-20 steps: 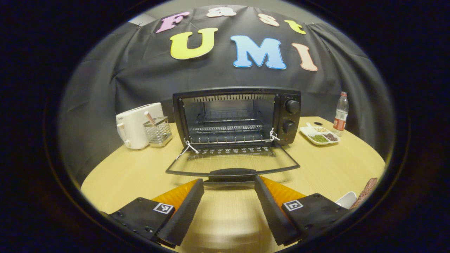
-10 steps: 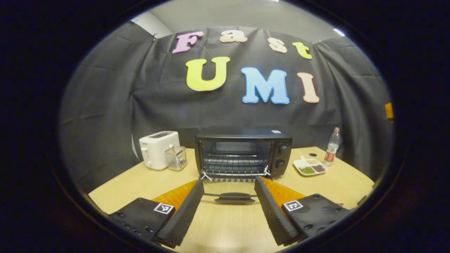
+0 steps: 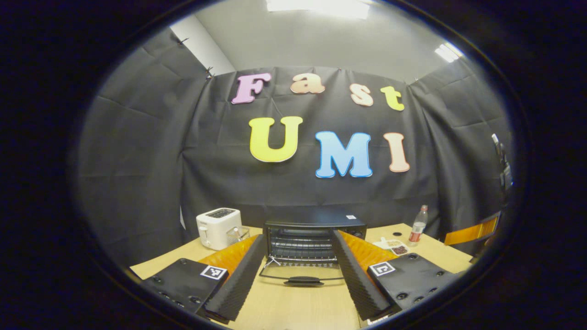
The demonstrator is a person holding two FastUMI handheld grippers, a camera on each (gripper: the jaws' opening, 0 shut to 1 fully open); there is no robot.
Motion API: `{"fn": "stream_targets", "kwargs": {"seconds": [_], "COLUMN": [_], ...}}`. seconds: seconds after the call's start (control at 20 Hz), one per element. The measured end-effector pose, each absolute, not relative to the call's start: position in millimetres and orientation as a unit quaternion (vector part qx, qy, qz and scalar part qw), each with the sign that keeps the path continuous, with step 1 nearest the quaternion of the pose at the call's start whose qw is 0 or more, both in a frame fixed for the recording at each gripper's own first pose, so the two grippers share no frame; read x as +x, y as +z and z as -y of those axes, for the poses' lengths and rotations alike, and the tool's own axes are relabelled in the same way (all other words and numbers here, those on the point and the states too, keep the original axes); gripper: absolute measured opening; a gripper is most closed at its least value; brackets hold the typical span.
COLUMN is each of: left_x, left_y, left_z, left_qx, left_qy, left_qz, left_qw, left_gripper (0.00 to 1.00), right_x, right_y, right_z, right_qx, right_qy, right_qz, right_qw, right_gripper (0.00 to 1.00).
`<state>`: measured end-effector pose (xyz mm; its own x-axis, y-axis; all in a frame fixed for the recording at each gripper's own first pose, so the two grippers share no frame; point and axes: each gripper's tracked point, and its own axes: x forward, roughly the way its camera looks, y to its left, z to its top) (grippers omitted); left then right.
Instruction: Open the electric oven with the left hand, put the food in, and close the electric oven.
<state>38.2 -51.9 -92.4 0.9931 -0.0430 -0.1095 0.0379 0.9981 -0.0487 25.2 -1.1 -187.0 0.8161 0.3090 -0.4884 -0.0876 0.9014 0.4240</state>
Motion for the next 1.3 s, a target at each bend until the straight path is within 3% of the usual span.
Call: {"fn": "stream_targets", "kwargs": {"seconds": [0.2,0.3,0.35,0.45,0.5,0.65,0.7,0.75,0.8,0.85,0.9,1.05,1.15,1.2,1.25,1.3], "left_x": [26.8,23.8,21.7,21.1,20.6,18.9,18.1,18.0,18.0,17.8,17.7,17.9,17.2,17.7,18.7,19.8], "left_y": [-66.5,-60.6,-60.8,-59.9,-57.9,-54.0,-52.8,-54.1,-54.9,-55.8,-56.7,-61.5,-62.4,-63.7,-66.0,-67.5], "left_z": [47.9,46.6,45.1,40.5,37.3,29.8,26.4,21.4,19.0,15.9,13.1,5.2,0.2,-1.0,-1.3,-1.1], "left_qx": [-0.002,-0.010,-0.013,-0.014,-0.011,-0.005,-0.004,-0.006,-0.010,-0.014,-0.017,-0.019,-0.017,-0.017,-0.018,-0.018], "left_qy": [-0.020,-0.019,-0.017,-0.014,-0.011,-0.006,-0.003,0.001,0.004,0.007,0.010,0.016,0.019,0.019,0.019,0.018], "left_qz": [-0.032,-0.029,-0.030,-0.031,-0.030,-0.025,-0.024,-0.025,-0.026,-0.026,-0.027,-0.031,-0.032,-0.033,-0.035,-0.037], "left_qw": [0.999,0.999,0.999,0.999,0.999,1.000,1.000,1.000,1.000,1.000,0.999,0.999,0.999,0.999,0.999,0.999], "left_gripper": [0.97,0.90,1.00,1.00,0.90,0.90,0.97,0.90,1.00,1.00,1.00,1.00,1.00,0.90,1.00,0.97], "right_x": [14.5,7.6,3.9,-2.5,-3.4,-9.4,-12.9,-15.2,-16.5,-17.7,-21.0,-27.6,-25.7,-20.6,-21.1,-20.8], "right_y": [-231.6,-250.8,-260.8,-281.8,-288.9,-305.1,-309.1,-311.7,-315.6,-318.2,-320.8,-328.8,-325.0,-324.2,-319.7,-324.6], "right_z": [-22.2,-31.6,-34.4,-37.6,-37.5,-43.7,-49.9,-55.2,-60.6,-62.6,-67.2,-67.0,-67.2,-67.4,-61.6,-69.5], "right_qx": [0.250,0.271,0.278,0.287,0.292,0.320,0.339,0.355,0.371,0.385,0.397,0.398,0.416,0.415,0.418,0.413], "right_qy": [0.135,0.139,0.139,0.137,0.133,0.128,0.132,0.133,0.130,0.126,0.127,0.121,0.120,0.121,0.114,0.123], "right_qz": [-0.364,-0.400,-0.414,-0.440,-0.448,-0.478,-0.489,-0.499,-0.505,-0.510,-0.518,-0.533,-0.527,-0.524,-0.518,-0.513], "right_qw": [0.887,0.864,0.856,0.840,0.835,0.808,0.793,0.779,0.768,0.759,0.747,0.737,0.731,0.734,0.738,0.742], "right_gripper": [0.97,0.98,0.98,0.97,0.98,0.96,0.95,0.96,0.86,0.85,0.66,0.65,0.19,0.19,0.19,0.09]}}
